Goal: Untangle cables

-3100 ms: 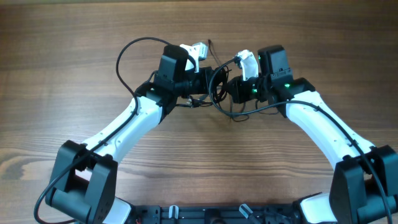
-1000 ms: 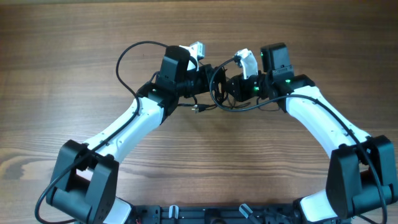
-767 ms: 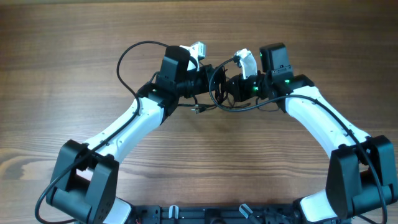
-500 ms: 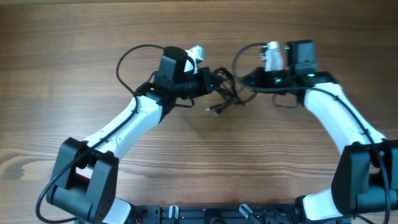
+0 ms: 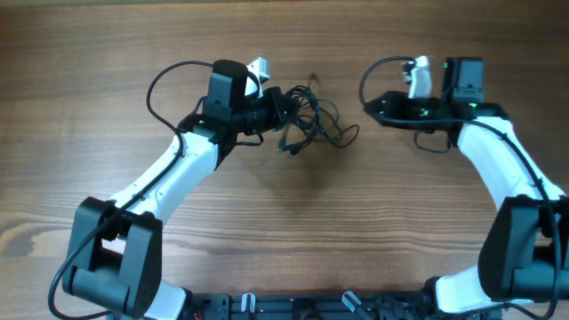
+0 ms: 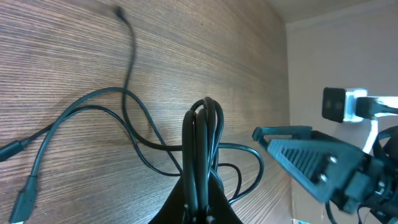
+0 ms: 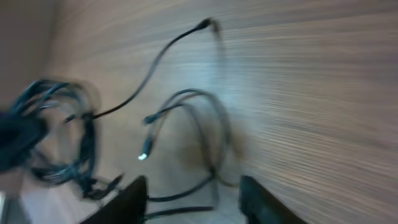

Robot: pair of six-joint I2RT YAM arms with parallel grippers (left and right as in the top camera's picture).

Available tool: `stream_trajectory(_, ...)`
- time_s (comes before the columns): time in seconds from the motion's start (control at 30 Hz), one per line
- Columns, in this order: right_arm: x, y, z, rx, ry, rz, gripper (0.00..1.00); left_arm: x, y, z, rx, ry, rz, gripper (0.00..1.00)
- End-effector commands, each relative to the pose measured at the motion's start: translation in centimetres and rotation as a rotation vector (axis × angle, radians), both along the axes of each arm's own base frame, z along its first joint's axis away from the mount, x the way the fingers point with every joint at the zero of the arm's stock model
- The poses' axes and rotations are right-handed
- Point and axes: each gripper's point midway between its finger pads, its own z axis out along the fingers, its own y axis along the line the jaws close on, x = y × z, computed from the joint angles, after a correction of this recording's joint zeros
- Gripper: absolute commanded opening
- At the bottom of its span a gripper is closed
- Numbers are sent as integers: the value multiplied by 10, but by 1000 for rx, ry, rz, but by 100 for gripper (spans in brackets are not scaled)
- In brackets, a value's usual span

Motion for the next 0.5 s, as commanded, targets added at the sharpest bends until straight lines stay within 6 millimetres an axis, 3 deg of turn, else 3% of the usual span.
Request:
stream_trajectory(0.0,-23,46,21,144,-112,263,65,-3,-10,17,-2,-59,-28,4)
stream_trajectory(0.07,-27,56,20,129,-120,294,72,-2,-11,15,12,-65,-18,4)
stream_trajectory(0.2,-17,51,-6,-57,-81,211,72,-3,-12,15,13,-65,-19,4)
stream_trajectory(0.3,-1,16,-46,-347,40,-79,72,-5,-19,25,-30,-90,-60,4)
stream_trajectory(0.33,3,-4,-58,-419,108,-249,75,-10,-26,36,-80,-110,-113,4)
stream_trajectory(0.4,3,-41,-75,-487,211,-511,77,-19,-25,49,-130,-104,-168,4)
stream_trajectory(0.47,0,-56,-84,-470,271,-577,77,-24,-16,61,-147,-126,-202,4)
